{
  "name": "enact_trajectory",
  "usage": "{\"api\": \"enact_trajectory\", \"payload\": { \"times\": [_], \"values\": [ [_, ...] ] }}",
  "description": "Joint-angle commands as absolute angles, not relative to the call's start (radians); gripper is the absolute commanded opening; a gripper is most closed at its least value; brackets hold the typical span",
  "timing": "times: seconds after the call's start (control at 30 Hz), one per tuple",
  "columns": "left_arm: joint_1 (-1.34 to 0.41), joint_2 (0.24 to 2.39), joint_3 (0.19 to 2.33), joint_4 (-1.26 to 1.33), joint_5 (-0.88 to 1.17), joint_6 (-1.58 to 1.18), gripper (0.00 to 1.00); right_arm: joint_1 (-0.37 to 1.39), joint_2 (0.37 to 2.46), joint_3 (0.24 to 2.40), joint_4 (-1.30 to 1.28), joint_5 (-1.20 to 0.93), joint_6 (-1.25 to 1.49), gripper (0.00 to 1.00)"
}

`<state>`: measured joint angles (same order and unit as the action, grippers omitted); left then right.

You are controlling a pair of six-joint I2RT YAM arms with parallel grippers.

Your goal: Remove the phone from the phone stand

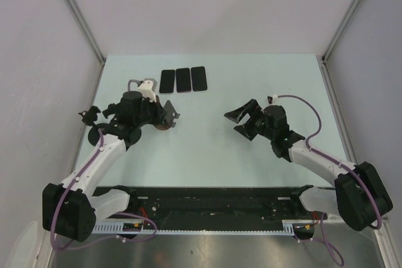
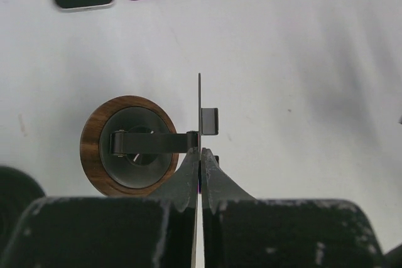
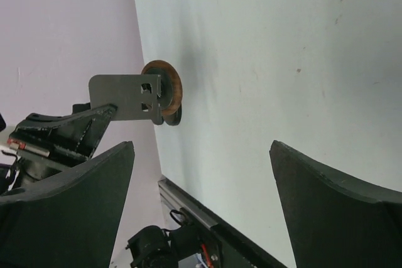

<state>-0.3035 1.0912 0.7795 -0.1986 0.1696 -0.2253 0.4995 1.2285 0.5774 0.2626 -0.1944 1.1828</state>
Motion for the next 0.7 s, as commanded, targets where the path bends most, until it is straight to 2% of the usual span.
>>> {"api": "enact_trajectory", "payload": {
  "times": [0.0, 0.2, 0.3, 0.43, 0.67],
  "values": [
    [-0.174, 1.127, 0.775, -0.173, 0.233, -0.227, 0.00, 0.454, 1.158, 0.601, 0.143, -0.169, 1.069, 0.95],
    [-0.043, 1.213, 0.785, -0.163, 0.310, -0.262, 0.00, 0.400, 1.092, 0.600, 0.081, -0.178, 1.019, 0.95],
    [-0.032, 1.232, 0.776, -0.153, 0.337, -0.271, 0.01, 0.388, 1.078, 0.601, 0.061, -0.186, 1.003, 0.96],
    [-0.031, 1.236, 0.761, -0.150, 0.345, -0.282, 0.06, 0.376, 1.071, 0.598, 0.049, -0.195, 0.989, 0.96],
    [-0.029, 1.200, 0.719, -0.150, 0.351, -0.302, 0.19, 0.356, 1.063, 0.597, 0.046, -0.202, 0.977, 0.96]
  ]
}}
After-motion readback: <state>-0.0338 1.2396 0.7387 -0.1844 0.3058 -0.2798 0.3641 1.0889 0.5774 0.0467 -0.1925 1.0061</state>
